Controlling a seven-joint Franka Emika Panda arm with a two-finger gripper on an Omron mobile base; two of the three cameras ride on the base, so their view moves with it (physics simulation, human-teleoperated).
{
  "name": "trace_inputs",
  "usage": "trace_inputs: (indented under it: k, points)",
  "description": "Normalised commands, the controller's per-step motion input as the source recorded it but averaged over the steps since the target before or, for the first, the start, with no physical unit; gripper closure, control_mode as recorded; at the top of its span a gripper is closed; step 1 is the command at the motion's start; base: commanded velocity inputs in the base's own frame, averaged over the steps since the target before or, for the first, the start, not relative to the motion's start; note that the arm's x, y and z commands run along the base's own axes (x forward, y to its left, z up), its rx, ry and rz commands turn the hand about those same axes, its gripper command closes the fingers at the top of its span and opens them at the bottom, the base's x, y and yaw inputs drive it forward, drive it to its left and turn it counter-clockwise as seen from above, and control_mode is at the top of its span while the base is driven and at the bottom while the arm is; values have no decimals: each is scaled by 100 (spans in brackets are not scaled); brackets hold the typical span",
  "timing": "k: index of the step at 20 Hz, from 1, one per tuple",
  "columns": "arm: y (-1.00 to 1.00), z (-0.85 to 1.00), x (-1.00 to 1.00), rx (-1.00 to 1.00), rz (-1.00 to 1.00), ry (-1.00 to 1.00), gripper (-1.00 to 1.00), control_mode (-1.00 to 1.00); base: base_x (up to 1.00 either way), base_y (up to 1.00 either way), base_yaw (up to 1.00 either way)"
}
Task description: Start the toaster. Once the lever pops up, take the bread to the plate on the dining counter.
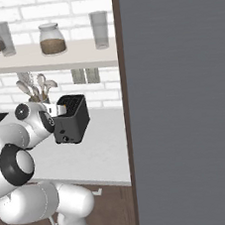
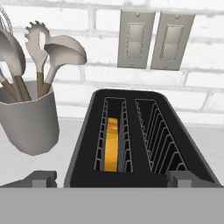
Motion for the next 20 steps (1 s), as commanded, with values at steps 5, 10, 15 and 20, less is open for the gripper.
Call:
trace_inputs:
  k: [5, 10, 15, 20]
  points:
    - [0, 0, 0, 0, 0, 0, -100, -100, 0, 0, 0]
    - [0, 0, 0, 0, 0, 0, -100, -100, 0, 0, 0]
    - [0, 0, 0, 0, 0, 0, -100, -100, 0, 0, 0]
    - [0, 0, 0, 0, 0, 0, -100, -100, 0, 0, 0]
